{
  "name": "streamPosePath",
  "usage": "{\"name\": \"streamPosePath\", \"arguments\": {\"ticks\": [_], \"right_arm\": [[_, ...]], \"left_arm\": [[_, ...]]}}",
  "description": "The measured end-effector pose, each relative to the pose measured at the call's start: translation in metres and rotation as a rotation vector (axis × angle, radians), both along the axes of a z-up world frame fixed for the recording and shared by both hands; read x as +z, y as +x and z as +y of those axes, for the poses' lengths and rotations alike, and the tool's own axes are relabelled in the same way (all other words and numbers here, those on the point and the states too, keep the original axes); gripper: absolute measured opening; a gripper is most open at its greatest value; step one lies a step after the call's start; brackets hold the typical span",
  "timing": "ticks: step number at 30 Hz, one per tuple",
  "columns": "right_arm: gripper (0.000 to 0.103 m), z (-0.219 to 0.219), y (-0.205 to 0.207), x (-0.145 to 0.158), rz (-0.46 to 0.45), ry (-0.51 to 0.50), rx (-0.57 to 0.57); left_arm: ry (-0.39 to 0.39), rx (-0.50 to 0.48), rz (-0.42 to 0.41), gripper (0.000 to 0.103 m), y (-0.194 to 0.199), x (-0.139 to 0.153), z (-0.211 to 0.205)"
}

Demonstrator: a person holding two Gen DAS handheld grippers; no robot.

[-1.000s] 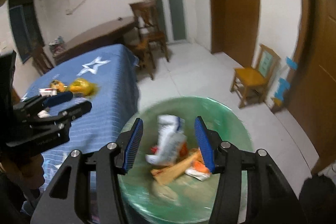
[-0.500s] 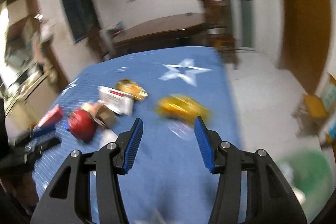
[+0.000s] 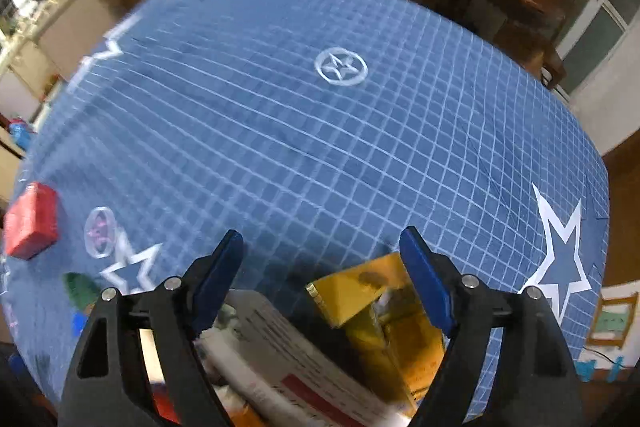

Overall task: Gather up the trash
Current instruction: 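Swing both open tools back over the table toward the remaining items, then grasp the orange-printed paper cup with the left tool while the right tool grasps the white medicine box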

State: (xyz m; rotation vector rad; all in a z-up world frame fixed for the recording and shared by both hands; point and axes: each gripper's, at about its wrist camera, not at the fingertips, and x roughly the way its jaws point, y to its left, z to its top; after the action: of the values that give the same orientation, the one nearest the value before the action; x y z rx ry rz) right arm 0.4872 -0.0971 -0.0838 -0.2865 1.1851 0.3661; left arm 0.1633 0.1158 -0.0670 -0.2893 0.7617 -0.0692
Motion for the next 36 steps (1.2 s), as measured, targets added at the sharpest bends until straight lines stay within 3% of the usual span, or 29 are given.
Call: {"name": "streamPosePath", "arguments": {"ticks": [2,4,6,8,13,15,18,21,26,31,36], "right_arm": [[0.075,-0.01,-0.001,-0.006,0.035,-0.006,-0.031],[0.064,-0.023,-0.011,-0.007,0.073,0.007,-0.045],[0.061,-0.036,-0.026,-0.009,0.099,-0.01,-0.038],[0.059,-0.053,-0.048,-0.007,0.115,-0.035,-0.038],[0.059,-0.107,-0.127,-0.003,0.17,0.012,-0.073],[0.059,-0.124,-0.166,-0.003,0.194,0.046,-0.077],[0.059,-0.145,-0.231,0.012,0.224,0.205,-0.052],[0.064,-0.158,-0.29,0.036,0.134,0.261,-0.041],[0.077,-0.198,-0.361,0.058,-0.079,0.312,-0.144],[0.079,-0.214,-0.411,0.037,-0.197,0.374,-0.211],[0.079,-0.188,-0.427,0.025,-0.276,0.434,-0.148]], "left_arm": [[-0.004,-0.008,-0.001,0.072,-0.001,-0.002,0.004],[-0.014,-0.023,0.002,0.072,-0.002,-0.005,0.007],[-0.025,-0.029,0.012,0.072,0.001,-0.007,0.003],[-0.041,-0.037,0.018,0.072,0.006,-0.011,0.0],[-0.051,-0.077,0.01,0.072,0.004,-0.014,-0.014],[-0.052,-0.095,0.006,0.073,0.001,-0.014,-0.019],[-0.046,-0.111,0.004,0.074,-0.003,-0.015,-0.026],[-0.044,-0.132,0.009,0.074,-0.006,-0.016,-0.033],[-0.004,-0.207,-0.018,0.074,-0.014,-0.01,-0.056],[0.039,-0.312,-0.045,0.074,-0.017,-0.003,-0.078],[0.035,-0.463,-0.077,0.074,-0.006,0.004,-0.115]]}}
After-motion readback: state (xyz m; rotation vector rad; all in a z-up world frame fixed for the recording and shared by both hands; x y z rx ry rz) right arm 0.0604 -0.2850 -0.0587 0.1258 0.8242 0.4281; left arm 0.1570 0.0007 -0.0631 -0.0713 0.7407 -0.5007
